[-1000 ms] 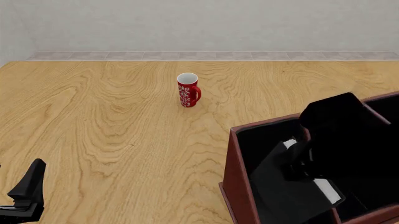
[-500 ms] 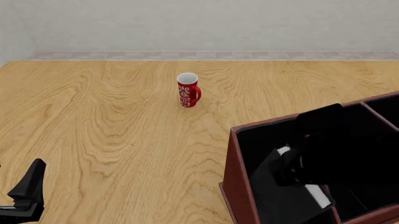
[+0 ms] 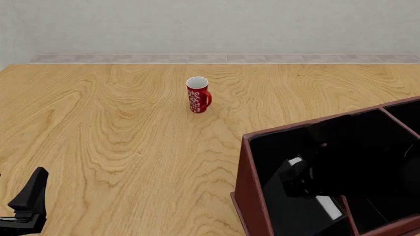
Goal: Pick up the book and place it in the left compartment of the caddy.
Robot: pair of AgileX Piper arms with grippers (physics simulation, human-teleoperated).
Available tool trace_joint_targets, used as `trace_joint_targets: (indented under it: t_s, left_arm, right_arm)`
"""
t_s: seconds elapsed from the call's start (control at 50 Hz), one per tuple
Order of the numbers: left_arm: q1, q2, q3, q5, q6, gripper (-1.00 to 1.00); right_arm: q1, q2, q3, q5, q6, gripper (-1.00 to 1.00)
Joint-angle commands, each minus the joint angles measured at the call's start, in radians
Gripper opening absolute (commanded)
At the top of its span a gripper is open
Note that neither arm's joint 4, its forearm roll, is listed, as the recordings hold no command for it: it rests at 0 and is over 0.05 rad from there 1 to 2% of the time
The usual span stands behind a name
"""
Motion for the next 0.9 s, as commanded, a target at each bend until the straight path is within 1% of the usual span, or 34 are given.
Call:
trace_joint_targets:
  t_s: [0.02, 0.34, 0.64, 0.68, 0.7, 0.9]
  left_arm:
    - [0.0, 0.0, 0.0, 0.0, 0.0, 1.0]
    - [0.0, 0.0, 0.0, 0.0, 0.0, 1.0]
    - [0.0, 0.0, 0.0, 0.0, 0.0, 1.0]
    - [0.0, 0.0, 0.0, 0.0, 0.0, 1.0]
    - [0.0, 0.0, 0.0, 0.0, 0.0, 1.0]
    - [0.0, 0.0, 0.0, 0.0, 0.0, 1.0]
  right_arm:
    - [-0.01, 0.019, 0.01, -0.028, 0.009, -1.0]
    - [-0.008, 0.052, 0.04, -0.08, 0.011, -1.0]
    - [-0.015, 0.058, 0.067, -0.093, 0.021, -1.0]
    - [-0.01, 0.058, 0.069, -0.092, 0.03, -1.0]
    - [-0.006, 0.056, 0.075, -0.089, 0.038, 1.0]
    - [-0.007, 0.053, 0.072, -0.087, 0.038, 1.0]
